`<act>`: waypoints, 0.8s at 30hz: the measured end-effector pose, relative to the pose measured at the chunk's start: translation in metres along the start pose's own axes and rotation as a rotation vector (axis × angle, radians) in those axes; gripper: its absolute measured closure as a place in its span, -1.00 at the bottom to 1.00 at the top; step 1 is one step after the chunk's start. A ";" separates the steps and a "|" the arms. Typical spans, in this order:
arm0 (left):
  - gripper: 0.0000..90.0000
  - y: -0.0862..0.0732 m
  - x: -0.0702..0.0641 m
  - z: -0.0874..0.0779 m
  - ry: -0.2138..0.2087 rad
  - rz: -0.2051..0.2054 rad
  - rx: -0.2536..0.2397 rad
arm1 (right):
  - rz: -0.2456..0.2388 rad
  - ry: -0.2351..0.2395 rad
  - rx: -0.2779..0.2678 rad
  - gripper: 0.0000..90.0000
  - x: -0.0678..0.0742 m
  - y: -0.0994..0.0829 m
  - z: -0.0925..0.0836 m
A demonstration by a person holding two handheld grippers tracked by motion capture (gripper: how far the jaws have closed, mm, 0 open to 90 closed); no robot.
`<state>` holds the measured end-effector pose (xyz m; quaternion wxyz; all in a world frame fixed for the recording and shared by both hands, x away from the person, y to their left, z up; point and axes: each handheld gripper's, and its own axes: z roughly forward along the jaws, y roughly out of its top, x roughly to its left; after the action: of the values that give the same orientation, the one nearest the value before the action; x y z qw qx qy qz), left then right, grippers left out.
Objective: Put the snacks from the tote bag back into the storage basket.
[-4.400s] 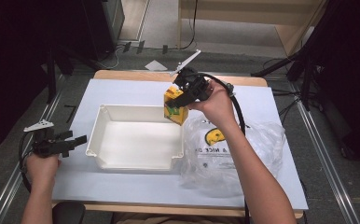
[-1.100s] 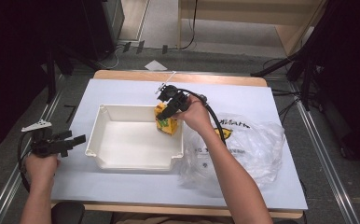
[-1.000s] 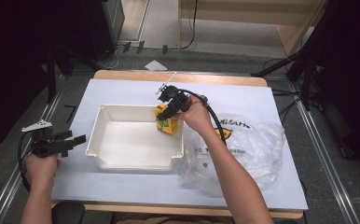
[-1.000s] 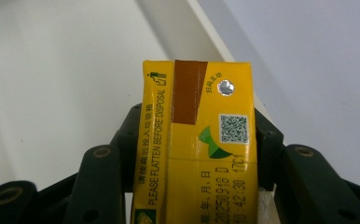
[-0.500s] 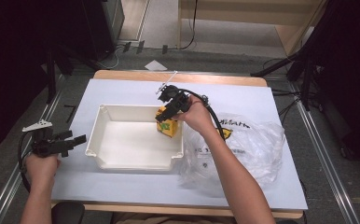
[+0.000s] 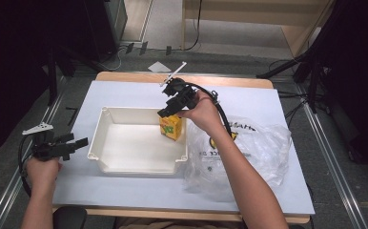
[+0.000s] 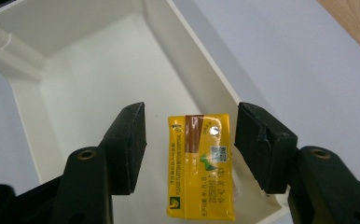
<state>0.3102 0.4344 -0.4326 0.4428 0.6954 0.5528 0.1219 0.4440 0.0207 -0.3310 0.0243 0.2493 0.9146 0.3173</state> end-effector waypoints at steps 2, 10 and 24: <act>-0.63 0.000 0.000 0.000 0.000 0.000 -0.001 | 0.003 0.008 -0.005 0.08 0.002 0.000 -0.003; -0.63 0.000 0.000 0.000 0.000 0.000 -0.002 | 0.010 0.052 -0.016 0.36 0.012 -0.008 -0.005; -0.63 0.000 -0.001 0.000 -0.002 0.002 -0.006 | 0.024 0.102 0.019 1.00 0.020 -0.036 0.014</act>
<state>0.3098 0.4341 -0.4321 0.4451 0.6947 0.5514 0.1233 0.4130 0.0140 -0.3617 -0.0288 0.2441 0.9146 0.3210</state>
